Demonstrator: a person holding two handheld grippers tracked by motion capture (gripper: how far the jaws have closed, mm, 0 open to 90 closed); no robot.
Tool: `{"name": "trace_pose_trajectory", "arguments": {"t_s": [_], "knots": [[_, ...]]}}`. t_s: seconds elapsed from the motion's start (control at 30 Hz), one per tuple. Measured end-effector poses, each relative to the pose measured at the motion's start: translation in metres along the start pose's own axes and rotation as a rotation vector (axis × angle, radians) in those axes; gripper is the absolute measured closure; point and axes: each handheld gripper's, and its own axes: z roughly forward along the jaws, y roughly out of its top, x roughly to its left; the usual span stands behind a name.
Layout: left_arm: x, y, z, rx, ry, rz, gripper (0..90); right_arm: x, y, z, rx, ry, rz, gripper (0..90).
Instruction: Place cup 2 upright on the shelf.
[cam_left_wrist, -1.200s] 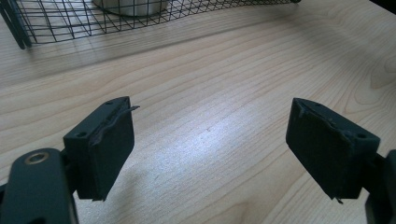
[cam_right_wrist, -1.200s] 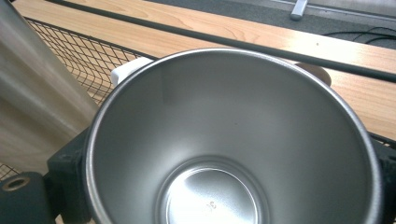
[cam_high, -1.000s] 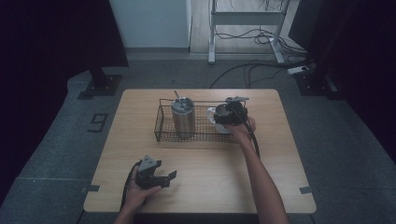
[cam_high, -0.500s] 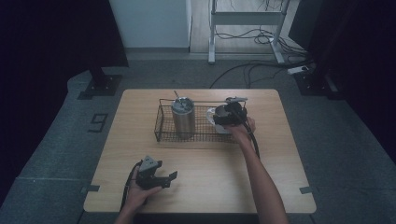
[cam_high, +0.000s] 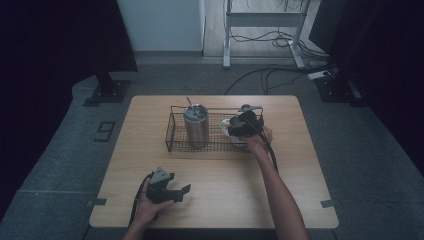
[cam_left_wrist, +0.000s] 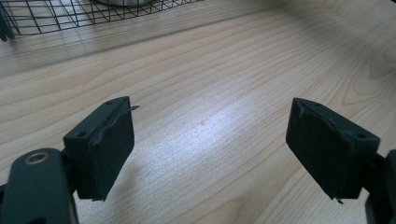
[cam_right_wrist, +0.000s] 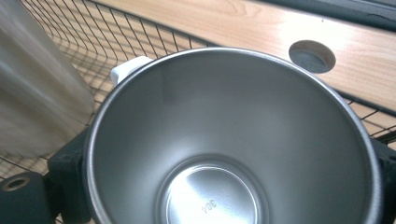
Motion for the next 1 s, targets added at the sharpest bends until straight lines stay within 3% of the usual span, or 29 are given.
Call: {"name": "trace_pose_trajectory", "arguments": {"t_s": [0.27,0.63,1.0], "knots": [[-0.001,0.000,0.001,0.011,-0.005,0.006,15.9,0.000,-0.003,-0.001,-0.007,0.002,0.002,6.6],[-0.003,-0.001,0.003,0.026,-0.005,0.008,15.8,0.004,-0.005,-0.008,0.064,-0.029,-0.050,5.5],[-0.003,-0.001,0.003,0.029,-0.003,0.007,15.8,0.003,-0.004,-0.010,0.104,-0.052,-0.052,0.0]]}}
